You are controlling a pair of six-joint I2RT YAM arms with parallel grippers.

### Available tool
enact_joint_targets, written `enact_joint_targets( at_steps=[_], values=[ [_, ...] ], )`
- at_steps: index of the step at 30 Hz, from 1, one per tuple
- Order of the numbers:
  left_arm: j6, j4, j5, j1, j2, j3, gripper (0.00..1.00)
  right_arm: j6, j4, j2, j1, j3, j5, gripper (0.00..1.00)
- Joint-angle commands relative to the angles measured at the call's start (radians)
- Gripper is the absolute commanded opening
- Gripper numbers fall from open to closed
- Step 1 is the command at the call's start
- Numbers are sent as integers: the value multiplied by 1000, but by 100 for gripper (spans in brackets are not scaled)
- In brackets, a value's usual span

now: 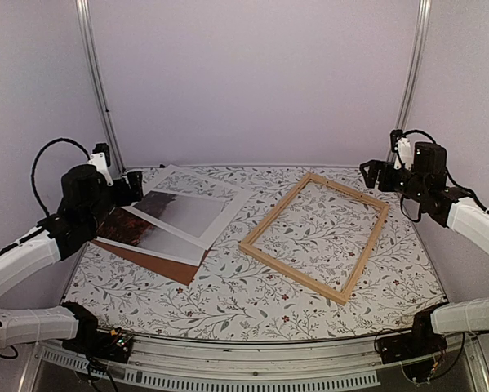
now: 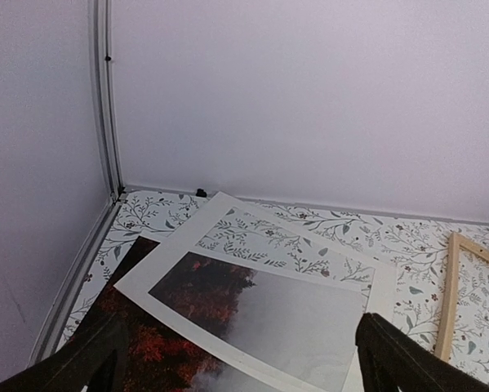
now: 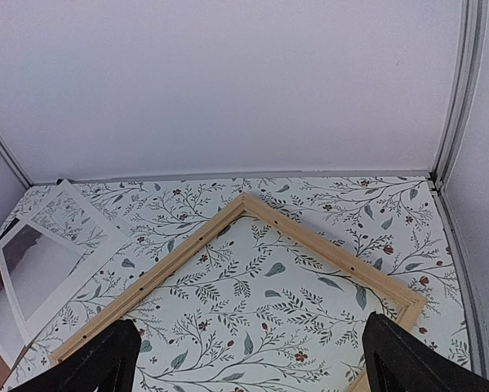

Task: Put the photo into the frame
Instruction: Rotate the frame body at the center of the board.

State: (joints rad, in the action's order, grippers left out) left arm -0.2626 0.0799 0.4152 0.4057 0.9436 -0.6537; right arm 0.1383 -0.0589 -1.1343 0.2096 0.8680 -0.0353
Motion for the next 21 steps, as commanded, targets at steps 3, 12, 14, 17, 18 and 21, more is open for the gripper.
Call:
enact_joint_targets(
  at_steps=[3, 12, 14, 17, 18, 21],
  values=[
    [-37, 36, -33, 13, 13, 26, 100, 56, -41, -17, 9, 23, 117, 99],
    [-57, 18, -49, 14, 27, 32, 100, 144, -108, -150, -27, 11, 188, 99],
    [-69, 4, -54, 15, 39, 22, 100, 170, -92, -184, -73, -11, 124, 99],
    [-80, -7, -78, 16, 60, 14, 100, 204, -70, -245, -120, -35, 58, 99],
    [-85, -10, -87, 16, 67, 11, 100, 212, -69, -272, -126, -33, 54, 99],
    [-105, -18, -105, 17, 89, 7, 100, 215, -65, -357, -140, -26, 48, 99]
  ],
)
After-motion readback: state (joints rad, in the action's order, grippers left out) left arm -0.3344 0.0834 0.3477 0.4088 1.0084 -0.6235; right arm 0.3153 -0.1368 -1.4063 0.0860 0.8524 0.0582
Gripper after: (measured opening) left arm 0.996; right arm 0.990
